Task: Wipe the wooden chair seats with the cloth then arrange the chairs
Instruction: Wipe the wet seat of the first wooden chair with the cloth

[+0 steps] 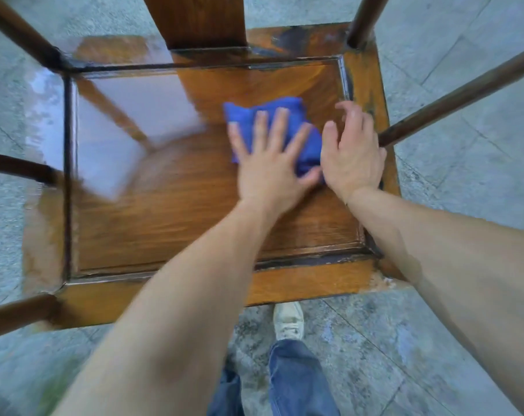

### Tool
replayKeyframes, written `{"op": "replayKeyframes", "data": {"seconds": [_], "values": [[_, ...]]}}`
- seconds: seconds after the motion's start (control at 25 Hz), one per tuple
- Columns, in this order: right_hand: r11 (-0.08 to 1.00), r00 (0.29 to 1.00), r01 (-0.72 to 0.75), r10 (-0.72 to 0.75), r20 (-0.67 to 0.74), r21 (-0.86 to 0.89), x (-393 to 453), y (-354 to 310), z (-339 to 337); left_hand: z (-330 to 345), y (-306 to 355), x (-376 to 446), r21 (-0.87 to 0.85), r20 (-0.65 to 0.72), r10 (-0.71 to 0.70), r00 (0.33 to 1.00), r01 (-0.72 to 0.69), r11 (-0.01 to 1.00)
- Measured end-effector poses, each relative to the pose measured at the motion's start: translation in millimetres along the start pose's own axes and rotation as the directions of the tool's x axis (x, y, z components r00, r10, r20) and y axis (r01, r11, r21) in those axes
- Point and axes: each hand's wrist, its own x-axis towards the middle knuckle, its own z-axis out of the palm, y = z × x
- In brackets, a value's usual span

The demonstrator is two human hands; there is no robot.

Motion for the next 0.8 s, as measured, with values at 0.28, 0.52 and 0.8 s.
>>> {"op": "replayKeyframes", "data": {"seconds": [0.28, 0.52, 0.8], "values": [[0.996, 0.986, 0.092, -0.09, 0.142, -0.009, -19.4, -15.7, 0.0, 29.1, -18.3, -146.0, 0.017, -0.024, 0.366, 0.93, -0.366, 0.931], [0.989, 0.963, 0.116, -0.089, 0.254, -0.092, -73.7, -18.2, 8.9, 10.1, -180.8, -222.3, -0.07, 0.073, -0.633, 0.77, 0.638, 0.767], [0.976, 0.921, 0.181, -0.125, 0.37, -0.121, -133.8, -2.4, -1.9, 13.9, -24.4, -192.3, -0.154, 0.133, -0.346, 0.929, 0.364, 0.919]]}}
